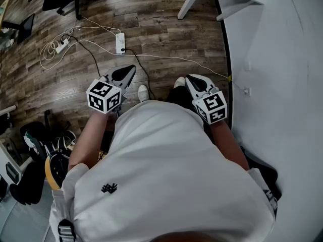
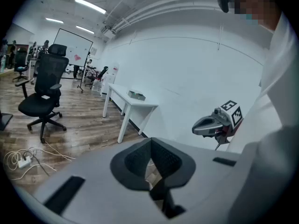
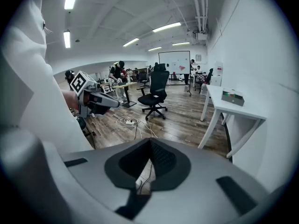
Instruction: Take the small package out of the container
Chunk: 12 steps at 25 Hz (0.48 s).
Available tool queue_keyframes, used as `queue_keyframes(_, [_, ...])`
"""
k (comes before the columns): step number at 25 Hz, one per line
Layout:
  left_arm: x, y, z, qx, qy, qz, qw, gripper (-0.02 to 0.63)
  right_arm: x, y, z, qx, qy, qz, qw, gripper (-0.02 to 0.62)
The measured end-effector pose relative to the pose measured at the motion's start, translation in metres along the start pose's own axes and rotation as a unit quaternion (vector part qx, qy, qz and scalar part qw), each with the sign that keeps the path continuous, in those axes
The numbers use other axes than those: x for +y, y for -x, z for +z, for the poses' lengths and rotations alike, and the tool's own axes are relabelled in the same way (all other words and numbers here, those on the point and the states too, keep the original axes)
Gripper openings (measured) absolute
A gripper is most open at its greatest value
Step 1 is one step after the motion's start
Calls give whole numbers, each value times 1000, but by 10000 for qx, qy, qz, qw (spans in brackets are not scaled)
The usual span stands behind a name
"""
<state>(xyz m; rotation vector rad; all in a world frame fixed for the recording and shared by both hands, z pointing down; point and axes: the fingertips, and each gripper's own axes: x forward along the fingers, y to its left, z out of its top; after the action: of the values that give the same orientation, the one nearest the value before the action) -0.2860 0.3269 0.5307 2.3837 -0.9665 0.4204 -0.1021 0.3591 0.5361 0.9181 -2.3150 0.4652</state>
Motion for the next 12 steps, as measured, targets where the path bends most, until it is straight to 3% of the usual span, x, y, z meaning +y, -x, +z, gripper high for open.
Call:
queue_keyframes(6, [-4,-39,20,5,-36,-106,9999,6,-23,-7,-2,69,-81,39,9999,6])
queue_keyframes(12, [-15,-87,55,148,-240,-158,9995,6,-72,-15,10,-122,-174,151,9997,6])
